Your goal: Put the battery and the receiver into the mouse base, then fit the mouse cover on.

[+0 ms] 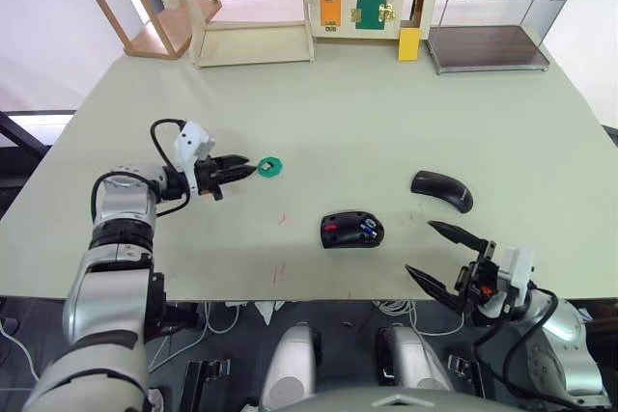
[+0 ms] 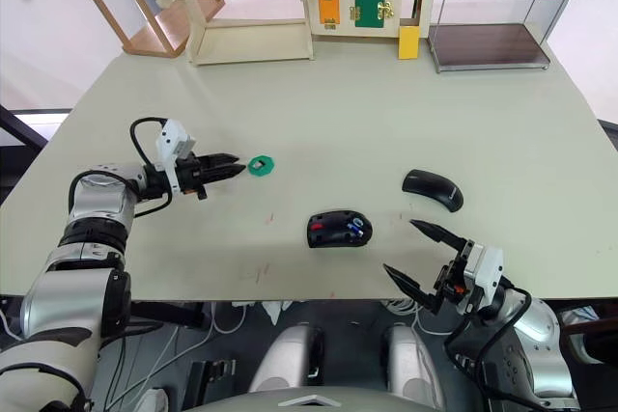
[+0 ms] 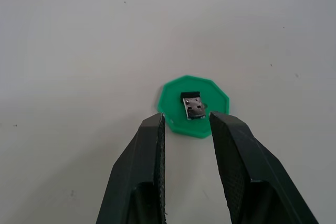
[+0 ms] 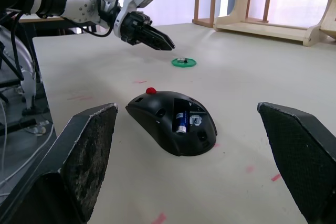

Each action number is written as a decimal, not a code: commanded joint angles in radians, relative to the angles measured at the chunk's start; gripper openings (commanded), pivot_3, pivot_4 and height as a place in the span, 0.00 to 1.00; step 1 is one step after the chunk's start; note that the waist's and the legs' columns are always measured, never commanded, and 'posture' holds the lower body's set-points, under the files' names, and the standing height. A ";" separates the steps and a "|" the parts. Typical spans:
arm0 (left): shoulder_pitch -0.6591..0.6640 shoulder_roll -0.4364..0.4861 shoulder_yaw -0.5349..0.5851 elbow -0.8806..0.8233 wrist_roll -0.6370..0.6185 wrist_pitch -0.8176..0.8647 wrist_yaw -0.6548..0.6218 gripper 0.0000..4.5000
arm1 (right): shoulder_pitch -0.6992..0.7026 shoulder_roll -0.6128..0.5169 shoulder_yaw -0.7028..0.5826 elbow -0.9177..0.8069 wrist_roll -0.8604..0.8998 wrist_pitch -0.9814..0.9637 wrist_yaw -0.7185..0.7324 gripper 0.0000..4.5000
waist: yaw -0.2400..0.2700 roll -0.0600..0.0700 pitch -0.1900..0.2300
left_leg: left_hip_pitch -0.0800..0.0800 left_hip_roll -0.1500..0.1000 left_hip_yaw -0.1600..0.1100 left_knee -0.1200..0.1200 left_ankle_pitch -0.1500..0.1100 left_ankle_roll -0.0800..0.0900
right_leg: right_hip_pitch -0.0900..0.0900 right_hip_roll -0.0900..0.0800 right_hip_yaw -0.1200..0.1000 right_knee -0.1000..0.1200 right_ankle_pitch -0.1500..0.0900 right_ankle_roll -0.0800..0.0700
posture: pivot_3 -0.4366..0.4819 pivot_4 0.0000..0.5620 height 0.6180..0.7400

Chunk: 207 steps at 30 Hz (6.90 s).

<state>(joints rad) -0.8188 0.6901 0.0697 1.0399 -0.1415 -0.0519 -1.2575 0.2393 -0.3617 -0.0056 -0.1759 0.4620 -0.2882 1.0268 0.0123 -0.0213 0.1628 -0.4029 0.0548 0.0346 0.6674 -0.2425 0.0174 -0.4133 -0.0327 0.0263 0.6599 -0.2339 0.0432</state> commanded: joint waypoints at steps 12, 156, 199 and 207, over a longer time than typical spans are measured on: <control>0.039 -0.038 -0.011 -0.108 0.007 0.026 0.020 0.32 | 0.008 0.001 0.008 -0.015 -0.003 -0.044 -0.012 1.00 | 0.000 0.000 0.000 | 0.000 0.000 0.000 0.000 0.000 0.000 | 0.000 0.000 0.000 0.000 0.000 0.000 | 0.48 0.27 1.00; 0.032 -0.085 -0.307 -0.883 -0.107 0.184 -0.293 0.02 | -0.760 -0.205 0.104 -0.005 1.510 1.358 -1.277 0.71 | -0.028 -0.001 0.000 | -0.013 0.000 -0.007 0.002 0.000 0.000 | -0.009 0.001 -0.003 0.000 0.004 -0.002 | 0.48 0.27 1.00; 0.048 -0.088 -0.331 -0.885 -0.113 0.142 -0.306 0.02 | -0.765 -0.199 0.120 0.001 1.510 1.401 -1.316 0.03 | -0.027 -0.001 0.000 | -0.013 0.000 -0.007 0.002 0.000 0.001 | -0.009 0.001 -0.004 0.000 0.004 -0.002 | 0.48 0.27 1.00; 0.046 -0.089 -0.331 -0.878 -0.111 0.138 -0.299 0.02 | -0.768 -0.206 0.127 0.002 1.510 1.419 -1.295 0.03 | -0.027 -0.001 0.000 | -0.013 0.000 -0.007 0.002 0.000 0.001 | -0.009 0.001 -0.004 0.000 0.004 -0.002 | 0.48 0.27 1.00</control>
<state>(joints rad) -0.7681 0.6024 -0.2731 0.1744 -0.2386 0.0999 -1.5463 -0.5191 -0.5642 0.1179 -0.1436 1.9534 1.1146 -0.2894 -0.0147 -0.0219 0.1630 -0.4163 0.0549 0.0273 0.6693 -0.2424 0.0179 -0.4225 -0.0316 0.0224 0.6597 -0.2299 0.0412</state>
